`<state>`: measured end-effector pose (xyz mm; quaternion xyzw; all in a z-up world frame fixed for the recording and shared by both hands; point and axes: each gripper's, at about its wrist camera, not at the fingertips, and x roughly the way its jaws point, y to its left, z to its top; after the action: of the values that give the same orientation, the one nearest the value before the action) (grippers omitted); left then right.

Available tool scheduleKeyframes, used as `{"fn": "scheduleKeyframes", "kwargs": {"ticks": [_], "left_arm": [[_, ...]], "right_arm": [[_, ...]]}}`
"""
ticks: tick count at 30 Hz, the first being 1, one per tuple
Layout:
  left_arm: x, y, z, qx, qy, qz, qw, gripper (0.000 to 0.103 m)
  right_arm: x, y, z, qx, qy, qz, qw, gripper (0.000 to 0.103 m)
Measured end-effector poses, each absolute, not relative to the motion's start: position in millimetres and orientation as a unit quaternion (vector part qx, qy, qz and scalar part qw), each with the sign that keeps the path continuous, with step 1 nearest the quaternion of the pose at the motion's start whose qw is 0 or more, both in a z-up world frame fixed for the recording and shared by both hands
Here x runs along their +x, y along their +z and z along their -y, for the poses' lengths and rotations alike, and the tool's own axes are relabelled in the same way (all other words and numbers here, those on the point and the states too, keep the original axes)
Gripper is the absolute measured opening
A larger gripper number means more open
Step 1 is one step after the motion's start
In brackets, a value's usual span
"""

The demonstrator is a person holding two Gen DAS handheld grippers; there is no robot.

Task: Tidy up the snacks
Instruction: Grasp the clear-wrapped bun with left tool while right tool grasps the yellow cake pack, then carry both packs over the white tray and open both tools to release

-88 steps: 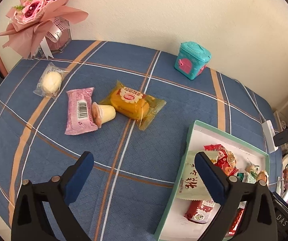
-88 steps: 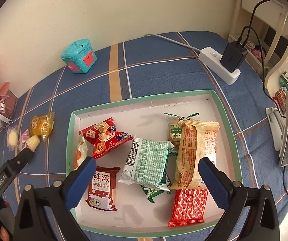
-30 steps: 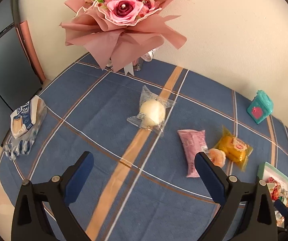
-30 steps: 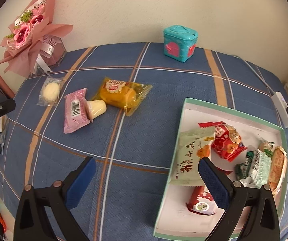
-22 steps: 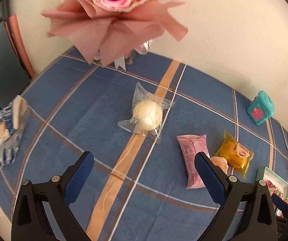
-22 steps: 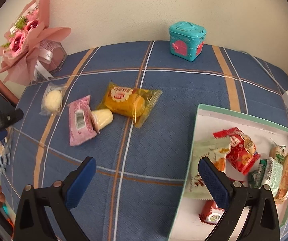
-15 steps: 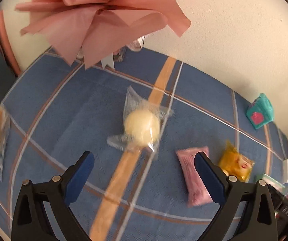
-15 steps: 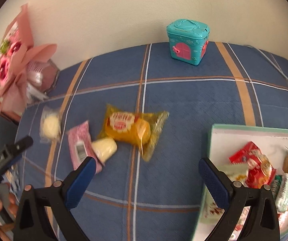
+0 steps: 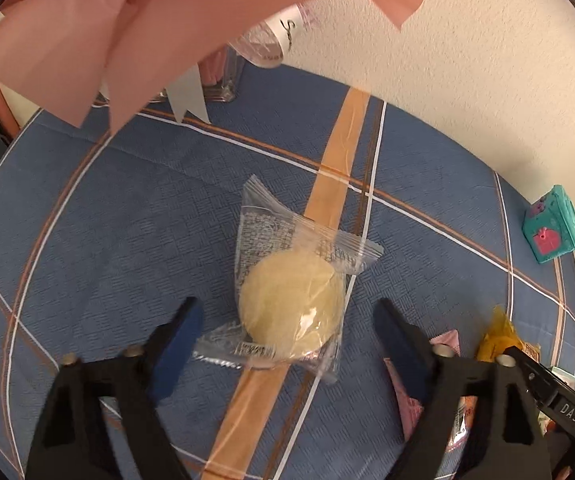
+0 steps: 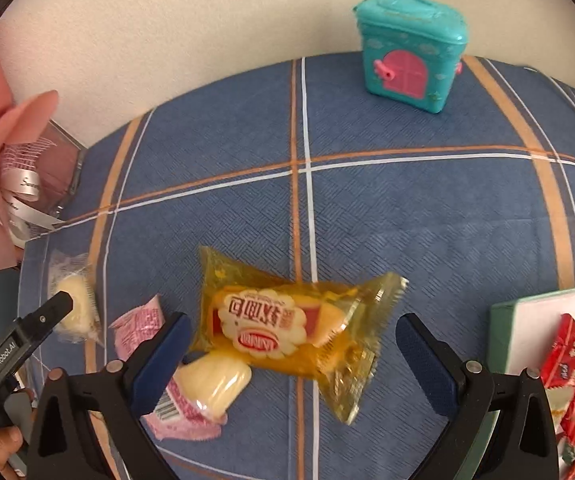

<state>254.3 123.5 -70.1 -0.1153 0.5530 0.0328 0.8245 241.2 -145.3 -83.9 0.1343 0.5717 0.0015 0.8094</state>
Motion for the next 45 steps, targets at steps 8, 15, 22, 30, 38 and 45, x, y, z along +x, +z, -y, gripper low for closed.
{"fn": "scheduleKeyframes", "kwargs": {"ticks": [8, 15, 22, 30, 38, 45], "left_arm": [[254.5, -79.0, -117.0, -0.118, 0.033, -0.559, 0.820, 0.054], [234.5, -68.6, -114.3, -0.133, 0.042, -0.559, 0.817, 0.053], [199.7, -46.1, -106.0, -0.167, 0.046, -0.541, 0.823, 0.052], [159.5, -8.5, -70.9, -0.191, 0.028, -0.511, 0.838, 0.053], [122.4, 31.2, -28.4, -0.201, 0.003, -0.485, 0.851, 0.053], [97.8, 39.7, 9.4, -0.210, -0.012, -0.477, 0.853, 0.053]], "right_arm": [[251.1, -91.5, 141.9, 0.146, -0.003, -0.579, 0.802, 0.096], [244.6, -88.9, 149.2, 0.169, 0.008, -0.579, 0.798, 0.081], [220.3, -78.7, 164.9, 0.192, 0.011, -0.568, 0.800, 0.080], [171.4, -51.3, 186.9, 0.209, 0.012, -0.541, 0.815, 0.080], [109.8, -22.3, 209.9, 0.196, 0.003, -0.520, 0.831, 0.080], [63.2, -10.7, 229.4, 0.176, -0.011, -0.510, 0.842, 0.080]]}}
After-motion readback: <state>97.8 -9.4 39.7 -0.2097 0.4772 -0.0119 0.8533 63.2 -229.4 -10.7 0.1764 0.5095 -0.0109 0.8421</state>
